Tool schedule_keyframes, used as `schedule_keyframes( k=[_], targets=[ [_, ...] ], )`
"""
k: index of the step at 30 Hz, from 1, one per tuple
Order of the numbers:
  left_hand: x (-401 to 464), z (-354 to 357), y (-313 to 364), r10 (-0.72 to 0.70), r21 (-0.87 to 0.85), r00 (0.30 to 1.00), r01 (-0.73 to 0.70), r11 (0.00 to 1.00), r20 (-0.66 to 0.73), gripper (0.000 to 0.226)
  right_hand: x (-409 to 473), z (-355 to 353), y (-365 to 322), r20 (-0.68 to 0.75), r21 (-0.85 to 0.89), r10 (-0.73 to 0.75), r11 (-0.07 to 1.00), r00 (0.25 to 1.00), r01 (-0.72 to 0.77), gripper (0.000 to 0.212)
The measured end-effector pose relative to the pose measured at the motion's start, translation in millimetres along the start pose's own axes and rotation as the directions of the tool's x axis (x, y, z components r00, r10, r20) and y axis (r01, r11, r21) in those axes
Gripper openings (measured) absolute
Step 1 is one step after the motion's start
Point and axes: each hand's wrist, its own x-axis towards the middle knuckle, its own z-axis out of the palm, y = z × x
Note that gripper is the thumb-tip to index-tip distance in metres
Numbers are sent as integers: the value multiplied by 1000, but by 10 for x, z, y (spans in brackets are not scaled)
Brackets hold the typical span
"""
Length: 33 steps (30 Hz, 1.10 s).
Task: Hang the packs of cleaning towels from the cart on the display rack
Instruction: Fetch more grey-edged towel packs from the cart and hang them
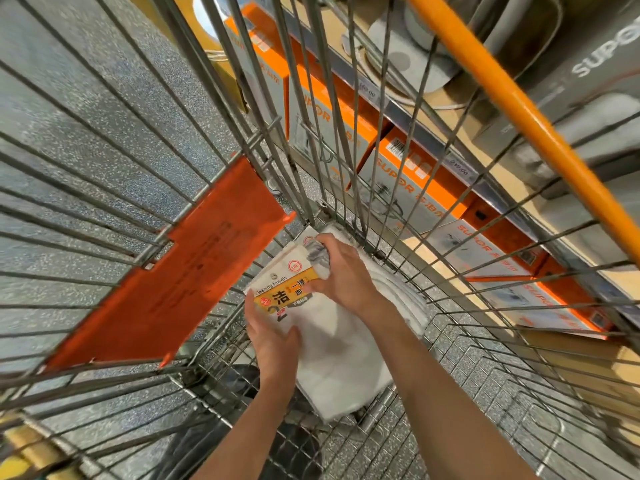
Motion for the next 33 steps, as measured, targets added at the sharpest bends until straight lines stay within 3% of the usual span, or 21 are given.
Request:
schedule_keyframes(
  k=[5,11,17,20,24,29,33],
  targets=[
    [2,-22,-25,-11,37,1000,12,999,-20,89,112,62,-78,45,-98,19,995,999,-15,77],
    [5,-15,-47,-8,52,1000,9,999,-18,89,80,113,-98,-62,-176,-54,984,997,42,76],
    [8,9,-36,-4,51,999,6,999,-50,83,-67,90,-126,-149,-83,-125,990,981,114,71],
    [28,28,-30,-19,-11,998,19,1000,-61,75,-165,45,-184,-103,-69,-147,988,984,140,64],
    [-1,-8,4,17,42,999,-15,999,-50,89,-356,-47,-282,-126,-41,-140,990,982,136,56],
    [-281,-128,391,245,-17,969,-245,970,34,96,-808,-390,-502,-278,153,-32,985,960,77,52],
    [-663,-254,843,376,48,922,-381,923,87,93,-1247,-846,-796,-379,350,80,935,922,62,56]
  ],
)
